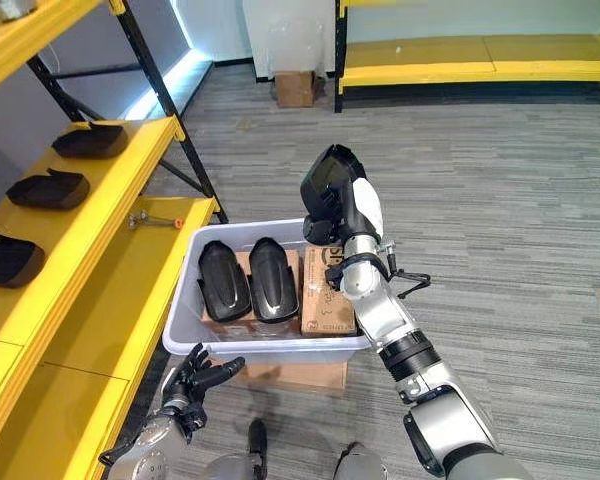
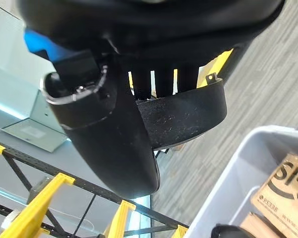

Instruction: Move parts from the plastic box to the shelf.

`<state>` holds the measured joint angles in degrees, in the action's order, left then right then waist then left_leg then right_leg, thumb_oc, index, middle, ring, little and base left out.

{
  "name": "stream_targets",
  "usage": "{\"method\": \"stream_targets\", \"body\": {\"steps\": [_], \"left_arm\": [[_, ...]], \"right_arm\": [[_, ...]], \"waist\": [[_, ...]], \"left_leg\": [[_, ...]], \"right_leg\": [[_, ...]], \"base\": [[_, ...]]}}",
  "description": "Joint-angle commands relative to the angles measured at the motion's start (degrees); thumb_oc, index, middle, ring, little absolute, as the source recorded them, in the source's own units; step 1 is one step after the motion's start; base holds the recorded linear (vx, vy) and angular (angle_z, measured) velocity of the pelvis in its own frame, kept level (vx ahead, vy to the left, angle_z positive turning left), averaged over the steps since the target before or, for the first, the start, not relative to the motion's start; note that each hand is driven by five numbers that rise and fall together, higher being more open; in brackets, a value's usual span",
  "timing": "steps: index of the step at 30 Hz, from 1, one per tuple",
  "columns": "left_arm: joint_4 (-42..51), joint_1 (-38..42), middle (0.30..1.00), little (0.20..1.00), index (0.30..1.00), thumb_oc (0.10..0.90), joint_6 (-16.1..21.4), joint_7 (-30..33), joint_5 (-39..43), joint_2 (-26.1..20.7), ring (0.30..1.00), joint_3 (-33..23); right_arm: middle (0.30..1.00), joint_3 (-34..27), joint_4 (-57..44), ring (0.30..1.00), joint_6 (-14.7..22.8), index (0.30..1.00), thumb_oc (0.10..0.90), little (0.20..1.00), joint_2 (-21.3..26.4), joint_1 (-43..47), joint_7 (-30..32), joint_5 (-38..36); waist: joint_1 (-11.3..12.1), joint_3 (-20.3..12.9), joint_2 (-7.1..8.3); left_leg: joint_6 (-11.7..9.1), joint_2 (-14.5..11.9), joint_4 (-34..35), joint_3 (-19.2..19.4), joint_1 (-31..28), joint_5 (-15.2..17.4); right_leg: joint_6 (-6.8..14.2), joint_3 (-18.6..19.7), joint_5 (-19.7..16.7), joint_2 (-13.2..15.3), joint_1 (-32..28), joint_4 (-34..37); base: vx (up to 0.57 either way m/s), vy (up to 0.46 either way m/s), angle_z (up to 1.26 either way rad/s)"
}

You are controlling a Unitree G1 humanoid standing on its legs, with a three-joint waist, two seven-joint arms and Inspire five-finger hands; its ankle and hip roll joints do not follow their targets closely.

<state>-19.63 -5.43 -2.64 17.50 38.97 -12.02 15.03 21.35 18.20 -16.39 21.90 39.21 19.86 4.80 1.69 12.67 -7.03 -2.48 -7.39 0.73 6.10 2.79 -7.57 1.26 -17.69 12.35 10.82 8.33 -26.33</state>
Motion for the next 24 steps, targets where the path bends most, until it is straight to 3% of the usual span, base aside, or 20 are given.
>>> {"method": "stream_targets", "body": {"steps": [1,10,13,17,18,19,20,21,22,23,24], "left_arm": [[1.91,0.6,1.0,1.0,1.0,0.9,2.69,-1.15,-3.07,-3.2,1.0,-2.39],[2.36,-1.66,1.0,1.0,1.0,0.9,2.89,-1.73,-2.26,-2.79,1.0,-3.22],[3.53,-2.65,1.0,1.0,1.0,0.9,3.75,-1.29,-1.3,-2.98,1.0,-4.54],[3.07,-2.39,1.0,1.0,1.0,0.9,4.26,-1.43,-0.8,-2.88,1.0,-4.36],[2.75,-2.03,1.0,1.0,1.0,0.9,4.26,-1.78,-0.82,-2.93,1.0,-4.35],[2.86,-1.76,1.0,1.0,1.0,0.9,4.19,-2.3,-0.54,-3.06,1.0,-4.19],[2.88,-1.79,1.0,1.0,1.0,0.9,4.19,-2.3,-0.54,-3.09,1.0,-4.2],[3.19,-1.92,1.0,1.0,1.0,0.9,4.24,-2.85,-0.41,-2.95,1.0,-4.02],[3.94,-2.32,1.0,1.0,1.0,0.9,3.97,-3.56,-0.5,-2.56,1.0,-3.71],[3.97,-2.38,1.0,1.0,1.0,0.9,3.95,-3.56,-0.5,-2.58,1.0,-3.71],[4.2,-2.25,1.0,1.0,1.0,0.9,3.42,-4.03,-0.69,-2.5,1.0,-3.12]], "right_arm": [[0.3,-0.79,-8.67,0.3,9.56,0.3,0.4,0.3,1.74,7.99,0.97,2.85],[0.3,0.34,-9.25,0.3,11.03,0.3,0.4,0.3,5.28,10.81,-0.19,2.43],[0.3,1.8,-8.97,0.3,12.05,0.3,0.4,0.3,6.63,14.29,-0.12,1.48],[0.3,2.91,-8.44,0.3,12.45,0.3,0.4,0.3,7.54,15.89,0.03,2.3],[0.3,2.76,-8.57,0.3,12.29,0.3,0.4,0.3,8.32,16.03,0.01,2.93],[0.3,2.36,-9.04,0.3,12.02,0.3,0.4,0.3,8.56,15.09,0.01,3.97],[0.3,2.34,-9.07,0.3,12.01,0.3,0.4,0.3,8.54,15.05,0.0,3.98],[0.3,2.51,-9.09,0.3,11.94,0.3,0.4,0.3,8.5,14.87,-0.13,4.7],[0.3,2.39,-9.26,0.3,12.02,0.3,0.4,0.3,8.24,13.85,-0.47,6.09],[0.3,2.37,-9.29,0.3,12.02,0.3,0.4,0.3,8.21,13.79,-0.47,6.11],[0.3,1.96,-9.75,0.3,12.19,0.3,0.4,0.3,8.36,12.19,-0.71,7.37]], "waist": [[-0.03,-5.31,4.44],[1.03,-3.98,3.02],[2.89,-1.12,2.35],[4.46,0.9,1.93],[4.6,1.26,2.15],[4.19,1.34,3.35],[4.17,1.29,3.37],[3.98,1.27,3.92],[3.53,0.85,4.82],[3.5,0.87,4.77],[2.15,0.29,5.31]], "left_leg": [[-2.63,-1.89,-2.2,-1.08,-4.23,3.62],[-4.81,-5.05,-1.94,-2.72,-3.47,-2.12],[-6.55,-7.21,-1.72,-3.42,-0.75,-7.1],[-7.88,-6.5,-0.48,-4.5,2.93,-11.48],[-7.35,-5.27,-1.73,-3.98,4.73,-10.71],[-5.45,-3.15,-7.28,-1.14,4.84,-5.67],[-5.42,-3.15,-7.6,-1.17,5.02,-5.45],[-4.39,-1.79,-11.24,-0.68,4.56,-2.14],[-3.09,0.3,-17.36,1.22,3.63,4.42],[-3.08,0.24,-17.61,1.16,3.67,4.62],[-2.7,-1.57,-21.05,5.54,0.18,9.54]], "right_leg": [[4.08,2.29,-3.36,-1.34,-10.37,17.32],[1.51,0.31,-0.87,-4.71,-10.57,16.33],[0.49,-1.38,-0.19,-6.09,-9.18,15.47],[-0.09,-4.03,0.16,-5.81,-9.11,16.33],[-0.25,-5.07,-0.54,-5.51,-9.01,17.26],[-0.43,-6.55,-1.48,-4.5,-7.8,17.79],[-0.4,-6.56,-1.42,-4.47,-7.75,17.71],[-0.65,-7.04,-2.09,-3.96,-7.05,18.09],[-0.85,-8.98,-2.93,-3.15,-6.97,18.97],[-0.82,-9.02,-2.9,-3.19,-7.05,18.96],[-0.93,-10.98,-1.81,-2.89,-7.47,18.36]], "base": [[-0.05,-0.113,-0.01],[-0.07,-0.118,0.07],[-0.2,-0.174,0.09],[-0.11,-0.074,0.29],[-0.25,-0.215,0.6],[-0.2,-0.182,0.8],[-0.23,-0.19,1.27],[-0.18,-0.135,1.07],[-0.18,-0.136,0.76],[-0.11,-0.157,0.59],[-0.04,-0.071,0.9]]}}
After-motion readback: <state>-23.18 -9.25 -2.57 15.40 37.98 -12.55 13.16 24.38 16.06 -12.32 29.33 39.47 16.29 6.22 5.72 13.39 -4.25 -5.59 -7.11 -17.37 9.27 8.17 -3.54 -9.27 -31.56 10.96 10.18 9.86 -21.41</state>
